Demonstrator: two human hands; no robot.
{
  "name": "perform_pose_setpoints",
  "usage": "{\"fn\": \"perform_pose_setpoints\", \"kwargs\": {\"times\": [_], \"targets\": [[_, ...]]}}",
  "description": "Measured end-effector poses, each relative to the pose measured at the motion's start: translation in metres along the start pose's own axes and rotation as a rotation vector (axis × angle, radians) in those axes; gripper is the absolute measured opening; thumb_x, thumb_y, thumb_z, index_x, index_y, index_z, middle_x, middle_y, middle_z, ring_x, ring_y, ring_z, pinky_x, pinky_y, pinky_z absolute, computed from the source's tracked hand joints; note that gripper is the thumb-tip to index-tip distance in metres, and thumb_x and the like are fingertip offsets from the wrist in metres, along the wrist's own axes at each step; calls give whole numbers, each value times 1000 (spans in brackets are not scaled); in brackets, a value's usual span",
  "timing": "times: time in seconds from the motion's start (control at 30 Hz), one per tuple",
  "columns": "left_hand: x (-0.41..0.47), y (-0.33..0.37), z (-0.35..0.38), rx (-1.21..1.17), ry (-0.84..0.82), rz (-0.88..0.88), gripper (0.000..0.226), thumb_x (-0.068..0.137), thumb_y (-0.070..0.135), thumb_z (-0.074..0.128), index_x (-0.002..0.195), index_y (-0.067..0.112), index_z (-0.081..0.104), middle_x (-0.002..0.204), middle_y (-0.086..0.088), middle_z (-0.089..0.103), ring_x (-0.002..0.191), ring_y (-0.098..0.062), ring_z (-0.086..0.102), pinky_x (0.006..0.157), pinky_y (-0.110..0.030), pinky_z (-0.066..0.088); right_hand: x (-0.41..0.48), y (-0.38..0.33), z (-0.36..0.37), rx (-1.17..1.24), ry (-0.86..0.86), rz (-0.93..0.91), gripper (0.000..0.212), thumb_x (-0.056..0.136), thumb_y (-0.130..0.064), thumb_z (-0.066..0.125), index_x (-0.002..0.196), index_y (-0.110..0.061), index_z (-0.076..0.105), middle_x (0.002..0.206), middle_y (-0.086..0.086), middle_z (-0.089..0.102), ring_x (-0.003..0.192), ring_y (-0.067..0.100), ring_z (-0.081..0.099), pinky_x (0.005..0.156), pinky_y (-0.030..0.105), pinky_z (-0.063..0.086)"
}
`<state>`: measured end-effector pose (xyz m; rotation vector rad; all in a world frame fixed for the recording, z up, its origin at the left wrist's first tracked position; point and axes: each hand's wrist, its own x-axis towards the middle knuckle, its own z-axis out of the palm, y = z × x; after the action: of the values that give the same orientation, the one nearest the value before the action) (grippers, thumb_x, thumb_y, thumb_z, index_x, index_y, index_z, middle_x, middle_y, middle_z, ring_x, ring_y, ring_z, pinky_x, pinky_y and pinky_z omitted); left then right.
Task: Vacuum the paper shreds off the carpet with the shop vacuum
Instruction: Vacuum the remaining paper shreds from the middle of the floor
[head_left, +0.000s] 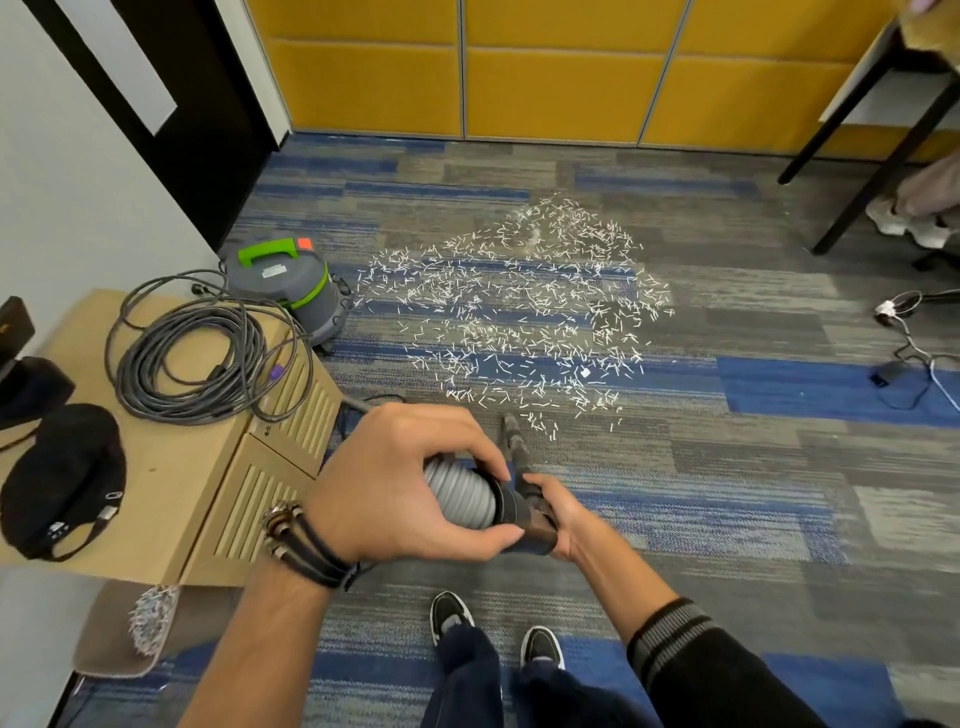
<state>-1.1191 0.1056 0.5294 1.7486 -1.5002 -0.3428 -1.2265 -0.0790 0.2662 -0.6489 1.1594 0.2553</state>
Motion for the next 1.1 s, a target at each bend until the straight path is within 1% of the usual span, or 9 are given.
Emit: {"fn": "perform_pose_setpoints", "kwargs": {"times": [0.27,0.47,0.57,0.6,0.7,0.83,0.93,1.03,1.1], "targets": [[-5,-3,9,-39,21,-25,30,64,37,96,84,25,78,84,15,73,76,-8,69,67,-34,55,-10,0,-27,69,63,-2,24,100,-28,46,92,-8,57,70,10,61,61,22,54,59,28,47],[-20,6,-21,13,103,-54,25,67,34,96,82,24,79,84,13,75,77,-10,73,68,-34,58,-5,7,24,9,-3,31,26,97,-31,49,112,-11,55,94,14,62,73,26,60,71,33,54],[-20,8,-30,39,109,-46,27,65,33,98,82,23,79,84,13,76,77,-9,73,68,-32,58,-9,9,37,-3,-40,24,32,96,-33,52,118,-10,57,112,17,61,81,30,62,93,43,51],[-19,6,-31,33,106,-46,27,65,33,98,82,23,79,84,14,76,77,-9,73,68,-31,58,-14,9,37,-2,-33,25,32,96,-32,51,118,-10,58,111,17,61,80,30,62,92,43,51],[-17,1,-30,-16,111,-63,26,66,37,95,82,23,80,83,14,76,75,-10,73,67,-28,56,-20,9,18,16,28,7,29,98,-33,48,111,-8,56,94,16,64,73,29,62,67,36,56],[-18,-4,-13,-24,118,-88,25,64,32,96,81,23,79,78,20,72,73,-3,68,68,-13,47,-27,5,-18,41,105,-5,27,100,-31,45,105,-5,51,79,16,60,64,27,59,60,34,54],[-18,0,-7,-12,124,-71,26,64,28,98,81,23,80,79,19,72,72,-3,68,68,-15,48,-33,4,-21,83,107,25,26,100,-30,45,102,-5,51,75,15,60,62,27,59,55,32,55],[-21,8,-22,-13,140,-52,24,66,32,95,81,22,80,82,16,76,75,-7,73,67,-27,57,-30,19,-7,48,79,39,41,97,-32,48,121,0,56,99,20,65,84,33,64,82,43,58],[-23,14,-35,7,164,-41,23,66,36,92,80,22,80,81,15,77,74,-8,74,65,-32,58,-32,30,3,23,56,65,53,94,-32,50,134,3,52,111,22,62,98,35,63,98,51,50]]}}
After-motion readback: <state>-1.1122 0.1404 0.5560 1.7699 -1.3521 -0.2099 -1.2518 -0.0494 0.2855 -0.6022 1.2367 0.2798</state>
